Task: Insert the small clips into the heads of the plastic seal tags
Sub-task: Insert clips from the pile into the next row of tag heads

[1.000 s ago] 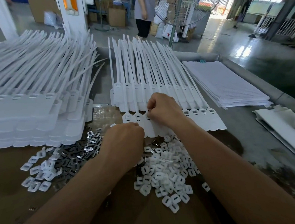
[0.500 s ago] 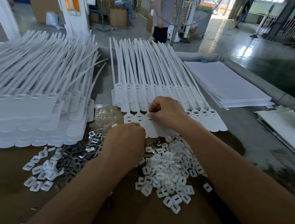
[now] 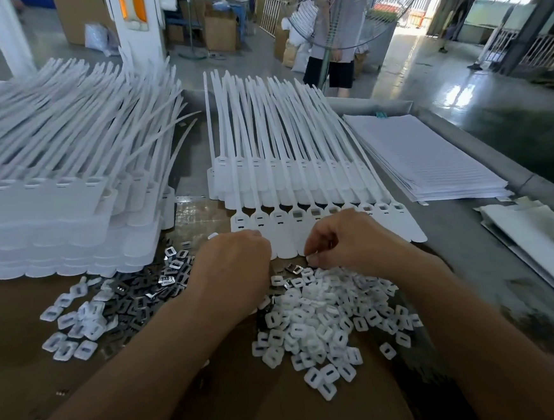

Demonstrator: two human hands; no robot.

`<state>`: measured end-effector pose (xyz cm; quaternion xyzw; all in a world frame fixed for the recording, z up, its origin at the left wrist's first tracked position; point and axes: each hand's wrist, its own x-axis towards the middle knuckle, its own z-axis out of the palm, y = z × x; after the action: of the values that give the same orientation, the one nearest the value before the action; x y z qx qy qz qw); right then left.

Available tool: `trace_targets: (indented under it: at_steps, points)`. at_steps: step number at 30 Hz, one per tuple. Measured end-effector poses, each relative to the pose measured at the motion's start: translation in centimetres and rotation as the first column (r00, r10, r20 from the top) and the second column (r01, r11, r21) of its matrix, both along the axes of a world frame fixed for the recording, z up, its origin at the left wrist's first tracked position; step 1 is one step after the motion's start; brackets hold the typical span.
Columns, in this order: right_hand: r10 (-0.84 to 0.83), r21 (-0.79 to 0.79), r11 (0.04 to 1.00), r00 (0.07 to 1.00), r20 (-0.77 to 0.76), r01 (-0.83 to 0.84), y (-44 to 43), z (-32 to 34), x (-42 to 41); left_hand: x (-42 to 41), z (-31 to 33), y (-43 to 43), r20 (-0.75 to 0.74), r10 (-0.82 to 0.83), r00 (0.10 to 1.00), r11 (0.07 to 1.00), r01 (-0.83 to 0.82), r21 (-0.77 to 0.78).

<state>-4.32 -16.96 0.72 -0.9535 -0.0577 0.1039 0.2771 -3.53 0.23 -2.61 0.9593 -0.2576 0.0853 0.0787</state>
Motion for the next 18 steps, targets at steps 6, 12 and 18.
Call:
trace_targets:
  at_steps: [6, 12, 18]
  points:
    - [0.008, 0.035, 0.999, 1.0, 0.023, -0.009, -0.3, -0.3, -0.1, 0.0, 0.0, 0.0, 0.008, -0.002, 1.0, 1.0, 0.002, 0.001]
    - [-0.081, 0.125, 0.99, 0.991, 0.107, 0.067, -0.3, -0.4, 0.2, -0.1, 0.0, 0.0, 0.014, -0.001, 1.0, 1.0, 0.001, 0.009]
    - [-0.173, 0.175, 0.975, 0.964, 0.203, 0.139, 0.0, -0.7, 1.8, -0.1, 0.2, -0.1, 0.011, 0.013, 1.0, 1.0, -0.013, 0.015]
